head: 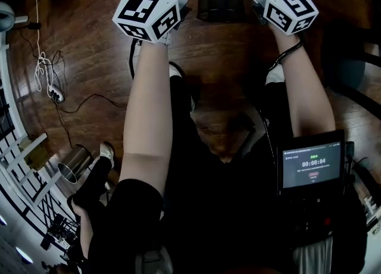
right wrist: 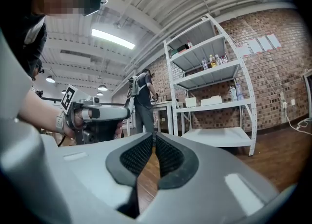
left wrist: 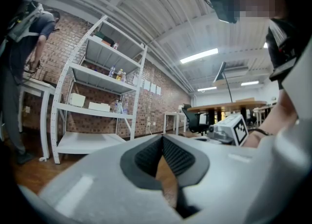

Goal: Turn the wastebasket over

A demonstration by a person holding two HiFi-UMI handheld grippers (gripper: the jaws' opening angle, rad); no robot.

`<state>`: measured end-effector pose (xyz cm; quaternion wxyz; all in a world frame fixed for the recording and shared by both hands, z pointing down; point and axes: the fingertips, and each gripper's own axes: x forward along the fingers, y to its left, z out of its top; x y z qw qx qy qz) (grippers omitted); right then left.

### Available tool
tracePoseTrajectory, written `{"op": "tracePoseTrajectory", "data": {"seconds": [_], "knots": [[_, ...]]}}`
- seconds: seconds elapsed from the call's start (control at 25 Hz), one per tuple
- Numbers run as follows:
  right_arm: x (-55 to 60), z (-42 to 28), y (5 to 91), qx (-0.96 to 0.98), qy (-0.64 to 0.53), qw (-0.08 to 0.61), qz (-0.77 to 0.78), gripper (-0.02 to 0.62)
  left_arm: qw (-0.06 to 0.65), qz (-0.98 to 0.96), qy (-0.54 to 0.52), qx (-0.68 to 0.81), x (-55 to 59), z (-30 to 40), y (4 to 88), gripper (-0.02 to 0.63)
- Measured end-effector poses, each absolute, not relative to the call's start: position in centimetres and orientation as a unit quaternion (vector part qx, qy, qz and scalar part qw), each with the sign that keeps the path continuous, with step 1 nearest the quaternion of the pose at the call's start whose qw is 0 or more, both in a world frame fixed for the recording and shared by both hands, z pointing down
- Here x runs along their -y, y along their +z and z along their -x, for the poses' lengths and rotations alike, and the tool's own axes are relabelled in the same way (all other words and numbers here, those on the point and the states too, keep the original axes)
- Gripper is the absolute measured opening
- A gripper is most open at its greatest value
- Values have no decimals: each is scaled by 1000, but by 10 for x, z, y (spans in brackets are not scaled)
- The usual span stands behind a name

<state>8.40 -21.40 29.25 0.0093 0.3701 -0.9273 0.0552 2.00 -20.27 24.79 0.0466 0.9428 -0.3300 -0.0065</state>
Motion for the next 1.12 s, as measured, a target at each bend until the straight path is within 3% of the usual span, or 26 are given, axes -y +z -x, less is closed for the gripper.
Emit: {"op": "tracePoseTrajectory", "data": {"seconds": [0.24, 0.6, 1.12], "knots": [[217, -101, 313, 903, 131, -42, -407, 18, 47, -942, -25, 331, 204, -15, 237, 0], [214, -98, 396, 871, 214, -30, -441, 18, 44, -942, -18, 331, 201, -4, 248, 0], [173, -131, 505, 708, 406, -236, -527, 36, 55, -939, -56, 334, 199, -5, 208, 0]]}}
